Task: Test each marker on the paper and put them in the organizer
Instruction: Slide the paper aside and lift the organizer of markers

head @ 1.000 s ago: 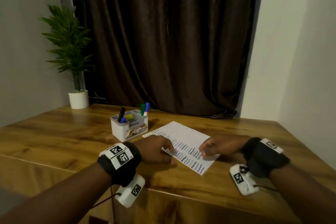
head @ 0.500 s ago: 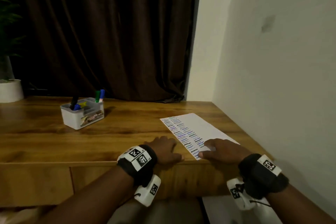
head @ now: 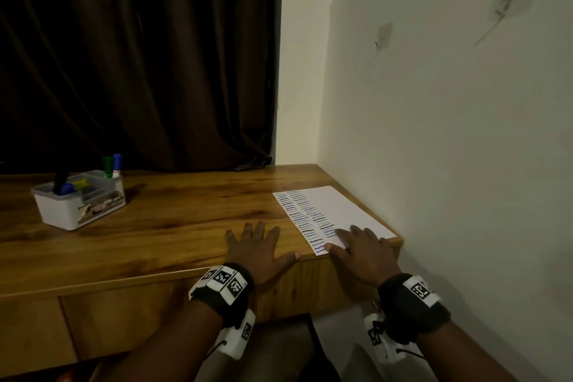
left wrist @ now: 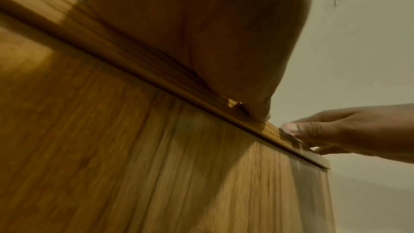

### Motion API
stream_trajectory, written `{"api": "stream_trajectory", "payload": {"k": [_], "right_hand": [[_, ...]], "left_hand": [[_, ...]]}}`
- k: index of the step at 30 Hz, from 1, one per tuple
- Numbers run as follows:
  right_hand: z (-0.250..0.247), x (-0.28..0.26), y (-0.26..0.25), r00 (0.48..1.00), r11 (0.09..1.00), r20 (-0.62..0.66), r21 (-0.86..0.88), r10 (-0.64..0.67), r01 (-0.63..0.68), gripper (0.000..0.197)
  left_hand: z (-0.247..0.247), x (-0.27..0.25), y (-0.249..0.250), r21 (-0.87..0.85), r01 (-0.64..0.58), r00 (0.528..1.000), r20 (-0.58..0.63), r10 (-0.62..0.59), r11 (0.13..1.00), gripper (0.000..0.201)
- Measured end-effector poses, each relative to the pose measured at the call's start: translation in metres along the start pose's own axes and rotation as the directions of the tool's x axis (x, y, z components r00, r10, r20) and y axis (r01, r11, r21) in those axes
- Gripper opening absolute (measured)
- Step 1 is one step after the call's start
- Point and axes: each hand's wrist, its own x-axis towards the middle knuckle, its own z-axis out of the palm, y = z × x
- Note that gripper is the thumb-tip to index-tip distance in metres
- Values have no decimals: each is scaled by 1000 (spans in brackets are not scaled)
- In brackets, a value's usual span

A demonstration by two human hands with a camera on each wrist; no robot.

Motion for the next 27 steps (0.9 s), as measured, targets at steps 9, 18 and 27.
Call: {"api": "stream_trajectory", "payload": {"k": [9, 18, 27], "right_hand": [[-2, -1, -11, 990, 990, -58, -49, 127, -130, 77], [-7, 7, -5, 988, 989, 32, -1, 149, -149, 72], [-23, 0, -15, 992, 981, -33, 152, 124, -117, 70]], "left_hand": [[-1, 0, 2, 3, 9, 1000, -10, -9, 1000, 100], [-1, 1, 1, 2, 6, 1000, -1, -6, 1000, 99], [-9, -4, -3, -106, -37, 999, -20, 35, 994, 92]]}}
